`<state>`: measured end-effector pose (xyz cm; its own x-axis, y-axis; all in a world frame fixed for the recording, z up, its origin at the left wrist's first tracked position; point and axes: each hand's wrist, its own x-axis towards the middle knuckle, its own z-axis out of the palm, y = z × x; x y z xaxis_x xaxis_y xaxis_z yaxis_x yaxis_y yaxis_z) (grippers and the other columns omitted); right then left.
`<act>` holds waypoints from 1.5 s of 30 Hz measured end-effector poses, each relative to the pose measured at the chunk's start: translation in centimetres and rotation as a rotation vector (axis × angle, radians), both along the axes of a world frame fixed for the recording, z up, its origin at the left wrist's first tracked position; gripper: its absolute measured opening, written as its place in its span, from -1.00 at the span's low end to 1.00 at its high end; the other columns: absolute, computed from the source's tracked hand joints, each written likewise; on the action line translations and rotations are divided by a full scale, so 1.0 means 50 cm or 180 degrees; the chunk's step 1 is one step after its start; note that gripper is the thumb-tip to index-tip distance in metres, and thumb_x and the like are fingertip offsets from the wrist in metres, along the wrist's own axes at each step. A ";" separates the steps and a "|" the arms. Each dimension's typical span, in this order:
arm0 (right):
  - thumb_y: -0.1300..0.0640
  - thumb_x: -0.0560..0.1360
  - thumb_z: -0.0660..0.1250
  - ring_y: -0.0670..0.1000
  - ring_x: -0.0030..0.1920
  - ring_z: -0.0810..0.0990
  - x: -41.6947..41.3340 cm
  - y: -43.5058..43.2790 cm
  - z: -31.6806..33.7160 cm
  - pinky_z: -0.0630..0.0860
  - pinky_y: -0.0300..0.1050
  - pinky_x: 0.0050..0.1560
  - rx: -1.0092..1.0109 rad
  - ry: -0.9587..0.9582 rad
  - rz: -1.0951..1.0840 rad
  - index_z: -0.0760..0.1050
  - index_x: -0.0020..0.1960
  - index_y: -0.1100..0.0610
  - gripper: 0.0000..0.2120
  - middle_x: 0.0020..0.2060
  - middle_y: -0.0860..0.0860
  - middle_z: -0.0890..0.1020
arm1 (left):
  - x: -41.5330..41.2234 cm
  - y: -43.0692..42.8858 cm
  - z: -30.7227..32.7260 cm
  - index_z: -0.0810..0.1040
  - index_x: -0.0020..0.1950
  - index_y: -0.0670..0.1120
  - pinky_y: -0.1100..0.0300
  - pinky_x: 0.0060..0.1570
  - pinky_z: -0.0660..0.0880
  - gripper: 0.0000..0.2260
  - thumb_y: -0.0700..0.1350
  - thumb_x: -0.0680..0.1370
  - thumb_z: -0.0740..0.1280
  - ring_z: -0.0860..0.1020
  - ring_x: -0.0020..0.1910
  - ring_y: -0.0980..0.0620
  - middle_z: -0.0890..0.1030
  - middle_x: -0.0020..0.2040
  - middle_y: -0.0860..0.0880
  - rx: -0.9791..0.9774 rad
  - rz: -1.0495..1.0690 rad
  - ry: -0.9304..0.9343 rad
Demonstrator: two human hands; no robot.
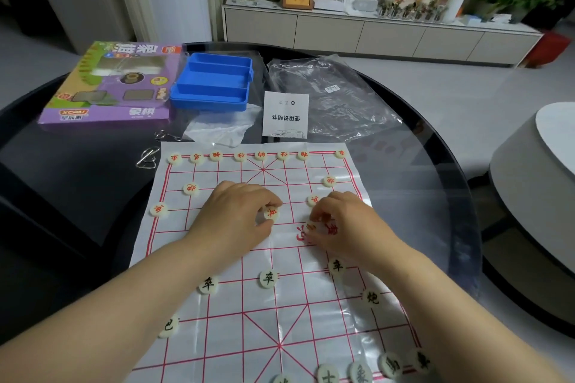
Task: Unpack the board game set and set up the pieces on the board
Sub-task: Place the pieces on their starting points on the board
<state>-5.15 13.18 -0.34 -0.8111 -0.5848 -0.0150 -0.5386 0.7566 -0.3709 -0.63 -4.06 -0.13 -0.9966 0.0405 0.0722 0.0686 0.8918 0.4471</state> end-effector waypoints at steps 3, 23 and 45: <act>-0.02 0.48 0.28 -0.03 0.01 0.36 -0.004 0.000 0.000 0.34 -0.20 -0.02 0.0013 0.0056 0.0000 0.51 0.11 0.10 -0.73 0.02 0.01 0.54 | -0.017 0.010 0.003 0.25 0.38 0.13 0.30 0.09 0.30 -0.55 -0.09 0.53 0.28 0.39 0.14 0.08 0.51 0.12 0.16 0.0258 0.0015 0.0017; 0.06 0.47 0.32 -0.16 -0.23 0.32 -0.065 0.142 -0.049 0.22 -0.43 -0.28 -0.0761 0.0361 -0.1041 0.56 0.03 0.12 -0.81 -0.33 -0.25 0.32 | -0.159 0.143 -0.007 0.07 0.46 0.16 0.19 0.22 0.31 -0.37 -0.21 0.52 0.28 0.36 0.27 0.06 0.45 0.27 0.06 0.0126 -0.0929 -0.0322; 0.07 0.46 0.33 -0.24 -0.23 0.32 -0.063 0.155 -0.055 0.24 -0.45 -0.25 -0.1007 0.0237 -0.1034 0.54 0.05 0.12 -0.79 -0.21 -0.10 0.42 | -0.161 0.190 -0.011 0.18 0.42 0.12 0.16 0.28 0.08 -0.50 0.00 0.52 0.27 0.18 0.33 -0.03 0.47 0.24 0.12 -0.0106 -0.0458 -0.0086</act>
<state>-8.30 20.95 -3.07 -0.9452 -0.2664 0.1887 -0.3261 0.7464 -0.5801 -8.71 5.44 -0.66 -0.9819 0.1849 0.0416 0.1850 0.8881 0.4208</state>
